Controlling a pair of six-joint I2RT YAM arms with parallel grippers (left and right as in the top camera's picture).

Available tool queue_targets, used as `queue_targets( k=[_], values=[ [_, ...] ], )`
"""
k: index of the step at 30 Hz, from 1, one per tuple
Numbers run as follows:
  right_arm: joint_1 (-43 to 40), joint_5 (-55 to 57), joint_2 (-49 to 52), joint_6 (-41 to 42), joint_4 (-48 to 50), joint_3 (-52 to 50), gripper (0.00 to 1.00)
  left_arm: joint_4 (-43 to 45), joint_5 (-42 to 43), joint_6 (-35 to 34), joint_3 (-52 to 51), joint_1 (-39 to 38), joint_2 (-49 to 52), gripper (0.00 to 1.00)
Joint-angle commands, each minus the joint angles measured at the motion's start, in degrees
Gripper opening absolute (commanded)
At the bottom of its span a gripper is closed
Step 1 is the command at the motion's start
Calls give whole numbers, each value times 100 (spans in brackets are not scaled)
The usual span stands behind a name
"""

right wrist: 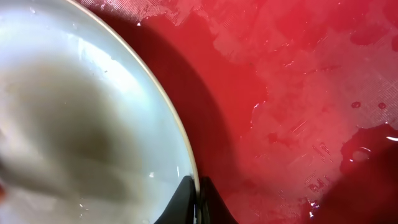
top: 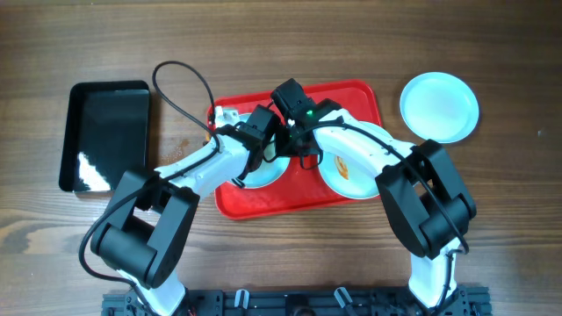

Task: Clean dirty plates on tray and stack at the side

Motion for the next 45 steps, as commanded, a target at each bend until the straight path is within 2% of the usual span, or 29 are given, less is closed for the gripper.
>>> queue_targets(
  k=[1,5,9,15,18,22,27,34,40,44,45],
  values=[
    [-35,254,173,4,-101,-197,4,57,-1366,140,-31,72,107,4],
    [-35,256,173,4,-85,-197,4,55,-1554,138,254,66,-70,4],
    [-35,254,173,7,-57,-197,4,50,-1346,136,549,55,-442,4],
    [-37,306,-55,-192,52,-179,4,-120,144,-120,656,72,-1635,4],
    [-35,699,-409,-232,151,-179,4,-442,1056,-358,656,175,-2277,4],
    [-35,1156,-975,-782,295,-173,4,-1075,1978,-358,656,310,-2747,4],
    [-35,2201,-1884,-1373,313,-173,4,-1961,2065,-361,588,323,-2765,4],
    [-35,2900,-2662,-2505,243,-173,4,-1993,2168,-396,378,323,-2761,4],
    [-35,3602,-2820,-2894,240,-173,4,-1993,2343,-404,374,323,-2761,4],
    [11,4485,-2820,-3112,343,-173,4,-1998,2487,-400,374,323,-2761,4],
    [98,4859,-2820,-3569,437,-173,4,-1993,2487,-400,374,323,-2761,4]
  ],
)
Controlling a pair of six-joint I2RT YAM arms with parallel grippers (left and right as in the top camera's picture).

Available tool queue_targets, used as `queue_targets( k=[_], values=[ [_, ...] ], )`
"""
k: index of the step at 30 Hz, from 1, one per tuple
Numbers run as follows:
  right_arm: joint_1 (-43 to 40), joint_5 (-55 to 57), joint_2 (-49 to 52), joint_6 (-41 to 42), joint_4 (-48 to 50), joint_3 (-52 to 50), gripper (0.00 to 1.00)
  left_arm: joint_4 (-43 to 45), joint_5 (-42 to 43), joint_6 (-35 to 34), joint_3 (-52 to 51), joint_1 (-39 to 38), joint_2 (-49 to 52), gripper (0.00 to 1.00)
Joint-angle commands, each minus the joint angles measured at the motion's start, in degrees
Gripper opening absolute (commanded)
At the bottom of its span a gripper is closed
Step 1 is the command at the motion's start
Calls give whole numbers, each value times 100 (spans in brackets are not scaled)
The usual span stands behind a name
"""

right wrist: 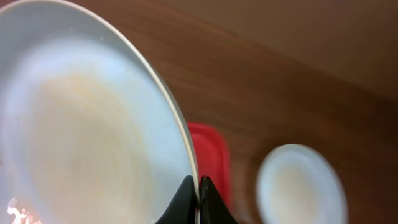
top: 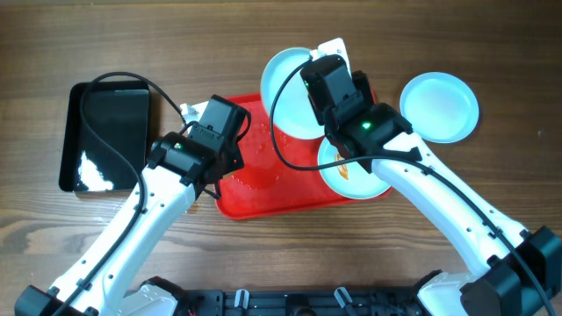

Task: Clean dirty plates on tray and stack at the side
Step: 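Withdraw the sponge left and lift the plate rim with the right gripper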

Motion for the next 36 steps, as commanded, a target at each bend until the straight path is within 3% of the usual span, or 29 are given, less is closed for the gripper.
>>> queue_targets(
  k=[1,9,18,36],
  values=[
    [179,1241,-138,-925,190,33,4,-4,133,-76,-37,20,24,4],
    [826,3064,-136,-2575,990,33,4,42,136,-79,-37,20,24,4],
    [1058,3617,-136,-3458,1167,33,4,42,136,-79,-37,20,24,4],
    [1064,3853,-136,-2787,964,11,4,46,133,-79,-37,20,31,4]
  ],
)
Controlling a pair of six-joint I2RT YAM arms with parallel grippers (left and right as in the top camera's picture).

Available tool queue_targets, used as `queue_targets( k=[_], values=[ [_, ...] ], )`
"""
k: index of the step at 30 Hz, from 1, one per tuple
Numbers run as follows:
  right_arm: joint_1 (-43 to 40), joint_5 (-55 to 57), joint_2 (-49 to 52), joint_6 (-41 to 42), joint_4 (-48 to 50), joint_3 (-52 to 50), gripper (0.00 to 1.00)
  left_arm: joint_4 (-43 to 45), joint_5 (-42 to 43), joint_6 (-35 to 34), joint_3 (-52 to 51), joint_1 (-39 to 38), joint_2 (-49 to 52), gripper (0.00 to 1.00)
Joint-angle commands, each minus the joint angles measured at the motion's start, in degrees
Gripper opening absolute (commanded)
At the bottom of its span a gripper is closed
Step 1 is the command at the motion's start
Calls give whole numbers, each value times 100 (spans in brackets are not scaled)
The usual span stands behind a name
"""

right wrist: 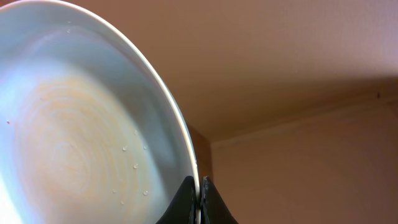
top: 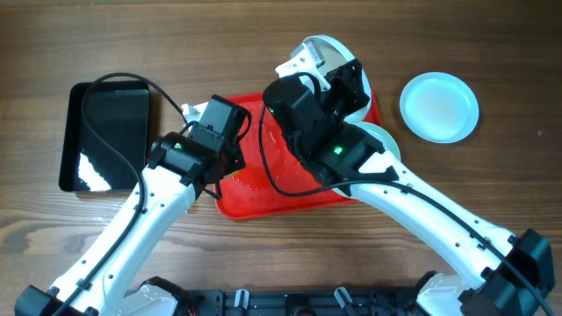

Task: Clean dirty plates on tray and stack at the side
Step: 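Withdraw the sponge left and lift the plate rim with the right gripper, then carry the plate right and stack it on the clean plate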

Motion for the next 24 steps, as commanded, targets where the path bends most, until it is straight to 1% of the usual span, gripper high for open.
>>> queue_targets(
  k=[1,6,10,11,13,15,17,20,24],
  values=[
    [24,186,-136,284,-4,11,4,22,11,-76,-37,20,31,4],
    [24,-227,-136,822,-295,9,4,17,11,-76,-37,20,31,4],
    [-9,-1117,-136,1797,-828,9,4,17,11,-74,-37,20,31,4],
    [-33,-1537,-136,2135,-1023,9,4,17,11,-76,-37,20,31,4],
    [-133,-2719,-136,2959,-1357,9,4,17,11,-74,-37,20,31,4],
    [-258,-3823,-136,3442,-1451,9,4,17,11,-76,-37,20,33,4],
    [-396,-4581,-136,3748,-1447,11,4,17,9,-76,-37,20,42,4],
    [-761,-4885,-136,4190,-1491,11,5,15,7,-72,-37,20,76,4],
    [-1609,-5598,-136,4242,-1644,11,4,17,7,-52,-37,20,94,4]
  ],
)
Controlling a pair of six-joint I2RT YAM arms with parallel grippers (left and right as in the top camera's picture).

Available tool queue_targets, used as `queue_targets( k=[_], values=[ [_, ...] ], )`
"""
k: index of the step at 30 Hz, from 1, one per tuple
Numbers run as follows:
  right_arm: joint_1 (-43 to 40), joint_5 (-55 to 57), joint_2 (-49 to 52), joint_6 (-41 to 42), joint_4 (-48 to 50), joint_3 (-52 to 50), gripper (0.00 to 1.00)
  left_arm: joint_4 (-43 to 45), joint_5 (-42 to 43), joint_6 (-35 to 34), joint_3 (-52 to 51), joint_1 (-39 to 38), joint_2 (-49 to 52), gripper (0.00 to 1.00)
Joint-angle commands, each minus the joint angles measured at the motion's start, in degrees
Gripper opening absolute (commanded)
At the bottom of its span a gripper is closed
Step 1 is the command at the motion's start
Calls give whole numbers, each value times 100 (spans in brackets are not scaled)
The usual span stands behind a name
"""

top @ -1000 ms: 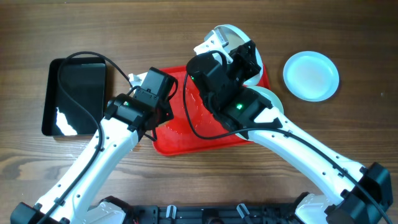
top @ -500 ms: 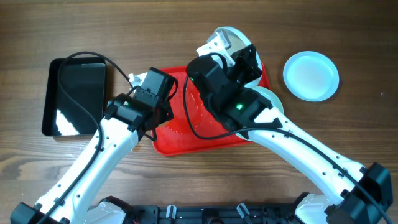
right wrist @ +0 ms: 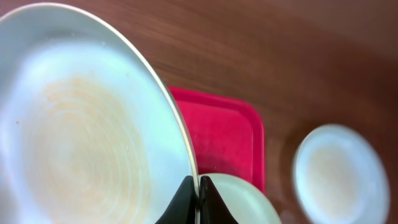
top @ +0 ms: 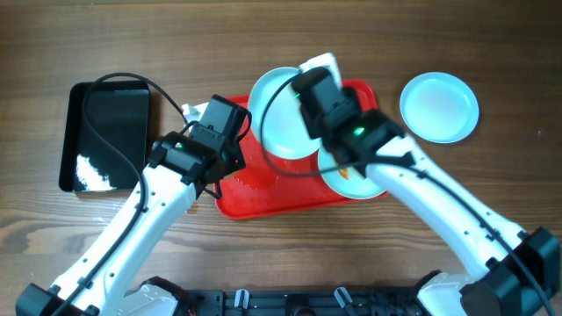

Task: Clean dirty plates on tray and stack at the side
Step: 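Carry the plate right and stack it on the clean plate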

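My right gripper (right wrist: 199, 190) is shut on the rim of a pale plate (top: 274, 118), held in the air over the back middle of the red tray (top: 255, 197). The plate's face (right wrist: 87, 143) shows faint brownish rings. A second plate (top: 344, 180) with orange food marks lies on the tray's right part, mostly under my right arm. A clean plate (top: 439, 105) rests on the table to the right of the tray. My left gripper (top: 226, 132) hangs over the tray's left part, its fingers hidden under its own body.
A black rectangular tray (top: 105, 136) lies on the wooden table at the left. The red tray's floor (right wrist: 217, 134) looks wet. A cable loops from my left wrist over the black tray's back edge.
The held plate was tipped up steeply beyond the tray's back edge; it is now lower, further left and facing up over the tray. My left arm has not moved.
At first both grippers were at the plate lying on the tray's left part, the right one shut on its rim. Then the plate was off the tray at its back edge and my left arm stood further left. It then stood tipped up, and now faces up over the tray.
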Motion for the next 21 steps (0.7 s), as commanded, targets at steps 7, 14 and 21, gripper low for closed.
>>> queue_targets(
  k=[7,14,21],
  values=[
    [-3226,-3034,-133,503,-166,13,4,22,4,-52,-33,20,63,4],
    [-5136,-3355,-107,326,-275,-83,4,72,9,-55,-33,20,63,4],
    [-5796,-3206,-2,538,752,-758,4,107,11,-55,-33,20,63,4]
  ],
)
